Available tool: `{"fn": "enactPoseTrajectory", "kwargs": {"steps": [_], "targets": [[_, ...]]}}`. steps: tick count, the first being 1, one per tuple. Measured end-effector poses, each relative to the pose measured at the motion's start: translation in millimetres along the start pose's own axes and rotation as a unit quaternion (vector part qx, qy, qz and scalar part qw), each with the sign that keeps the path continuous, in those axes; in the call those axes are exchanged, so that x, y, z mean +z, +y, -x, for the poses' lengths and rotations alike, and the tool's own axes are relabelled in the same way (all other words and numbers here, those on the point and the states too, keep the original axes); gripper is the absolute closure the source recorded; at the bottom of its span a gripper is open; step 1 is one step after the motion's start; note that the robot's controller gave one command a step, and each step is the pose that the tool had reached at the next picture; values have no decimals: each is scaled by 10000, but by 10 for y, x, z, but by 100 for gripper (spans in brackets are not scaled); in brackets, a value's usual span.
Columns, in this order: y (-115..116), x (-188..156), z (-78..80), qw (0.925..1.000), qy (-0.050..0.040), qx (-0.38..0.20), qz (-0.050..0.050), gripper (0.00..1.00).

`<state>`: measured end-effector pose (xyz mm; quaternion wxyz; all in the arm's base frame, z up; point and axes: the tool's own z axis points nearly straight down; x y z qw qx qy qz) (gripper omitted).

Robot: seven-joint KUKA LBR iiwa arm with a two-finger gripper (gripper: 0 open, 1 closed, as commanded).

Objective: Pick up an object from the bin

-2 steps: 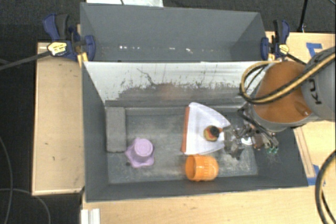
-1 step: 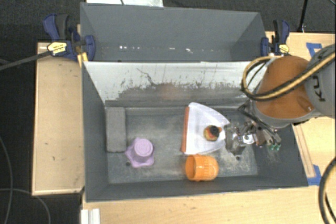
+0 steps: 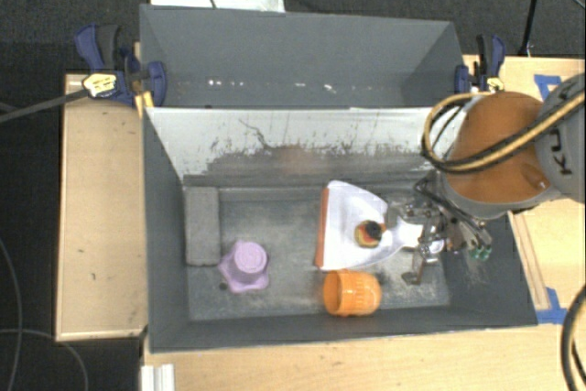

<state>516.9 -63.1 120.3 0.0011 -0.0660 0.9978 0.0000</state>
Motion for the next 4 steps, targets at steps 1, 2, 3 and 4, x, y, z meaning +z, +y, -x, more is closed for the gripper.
{"fn": "enactPoseTrajectory", "kwargs": {"steps": [1, 2, 3, 4], "targets": [[1, 0, 0, 10000, 0, -8, 0, 0], [10, 263, 20, 9998, -18, 213, -2, 0], [64, 353, 75, 9999, 1, 155, -3, 100], [69, 357, 74, 9999, 3, 136, 1, 0]]}}
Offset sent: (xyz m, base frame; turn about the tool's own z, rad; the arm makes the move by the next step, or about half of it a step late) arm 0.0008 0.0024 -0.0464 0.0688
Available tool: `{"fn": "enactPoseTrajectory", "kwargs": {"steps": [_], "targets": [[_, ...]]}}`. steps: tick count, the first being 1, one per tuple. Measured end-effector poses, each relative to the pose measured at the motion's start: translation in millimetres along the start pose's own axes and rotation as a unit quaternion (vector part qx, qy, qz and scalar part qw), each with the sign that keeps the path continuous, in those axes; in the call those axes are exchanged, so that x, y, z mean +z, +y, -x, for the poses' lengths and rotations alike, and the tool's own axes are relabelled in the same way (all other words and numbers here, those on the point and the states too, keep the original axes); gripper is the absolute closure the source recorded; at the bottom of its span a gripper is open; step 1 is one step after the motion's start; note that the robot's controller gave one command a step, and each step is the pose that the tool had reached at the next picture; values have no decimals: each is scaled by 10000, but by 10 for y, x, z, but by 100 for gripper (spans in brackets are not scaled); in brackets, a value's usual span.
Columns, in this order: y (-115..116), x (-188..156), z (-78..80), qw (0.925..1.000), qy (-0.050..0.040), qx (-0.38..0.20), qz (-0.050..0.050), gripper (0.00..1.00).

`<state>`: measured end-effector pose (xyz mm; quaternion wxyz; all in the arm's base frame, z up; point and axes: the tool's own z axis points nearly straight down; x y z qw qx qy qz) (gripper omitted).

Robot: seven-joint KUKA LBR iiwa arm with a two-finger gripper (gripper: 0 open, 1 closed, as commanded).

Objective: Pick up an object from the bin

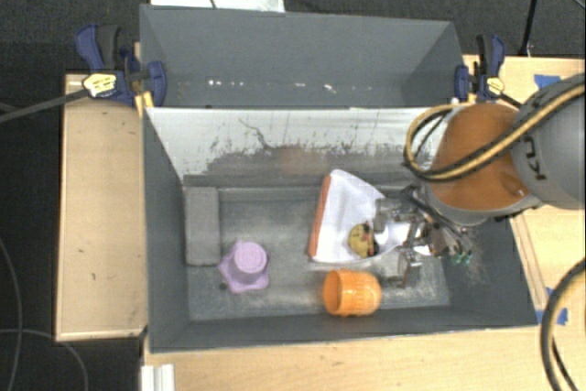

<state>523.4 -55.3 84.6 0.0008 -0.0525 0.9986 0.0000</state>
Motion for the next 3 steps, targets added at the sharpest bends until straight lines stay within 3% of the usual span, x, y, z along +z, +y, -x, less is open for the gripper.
{"fn": "enactPoseTrajectory", "kwargs": {"steps": [1, 2, 3], "targets": [[1, 3, -2, 10000, 3, -12, 1, 100], [1, 3, -2, 10000, 3, -18, 0, 100], [-50, -430, 38, 10000, 43, 23, 10, 100]]}}
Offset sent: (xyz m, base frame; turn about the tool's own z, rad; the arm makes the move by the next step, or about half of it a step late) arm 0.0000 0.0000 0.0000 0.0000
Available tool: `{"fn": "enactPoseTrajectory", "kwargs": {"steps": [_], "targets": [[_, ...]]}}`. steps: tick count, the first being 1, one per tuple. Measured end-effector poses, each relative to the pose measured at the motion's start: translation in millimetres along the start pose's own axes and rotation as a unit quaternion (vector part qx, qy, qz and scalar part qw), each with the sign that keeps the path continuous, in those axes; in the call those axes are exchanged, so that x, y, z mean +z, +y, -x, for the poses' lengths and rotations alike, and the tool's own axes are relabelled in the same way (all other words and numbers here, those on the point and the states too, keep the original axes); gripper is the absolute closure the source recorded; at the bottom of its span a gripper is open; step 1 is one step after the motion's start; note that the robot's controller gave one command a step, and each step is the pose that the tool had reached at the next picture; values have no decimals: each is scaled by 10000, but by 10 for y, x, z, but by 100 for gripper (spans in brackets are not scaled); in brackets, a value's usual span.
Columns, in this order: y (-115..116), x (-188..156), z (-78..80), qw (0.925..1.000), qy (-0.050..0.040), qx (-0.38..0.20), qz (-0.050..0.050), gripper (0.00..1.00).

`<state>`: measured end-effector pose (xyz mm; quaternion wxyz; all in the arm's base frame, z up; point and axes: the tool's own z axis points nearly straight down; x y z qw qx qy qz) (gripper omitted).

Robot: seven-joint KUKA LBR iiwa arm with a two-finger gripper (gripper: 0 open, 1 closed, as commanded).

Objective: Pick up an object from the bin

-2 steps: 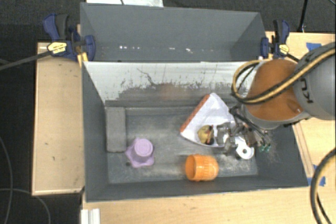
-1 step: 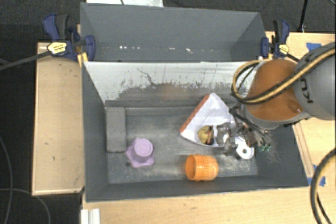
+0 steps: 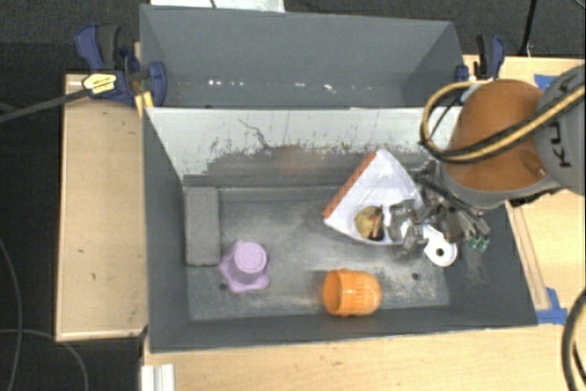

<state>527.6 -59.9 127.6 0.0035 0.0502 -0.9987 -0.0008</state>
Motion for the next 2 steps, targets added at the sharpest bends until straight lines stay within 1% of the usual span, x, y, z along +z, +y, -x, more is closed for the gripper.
{"fn": "enactPoseTrajectory", "kwargs": {"steps": [1, 2], "targets": [[12, -419, 158, 9995, -43, -310, -12, 100], [-23, -735, 113, 9998, -30, -178, -4, 100]]}}
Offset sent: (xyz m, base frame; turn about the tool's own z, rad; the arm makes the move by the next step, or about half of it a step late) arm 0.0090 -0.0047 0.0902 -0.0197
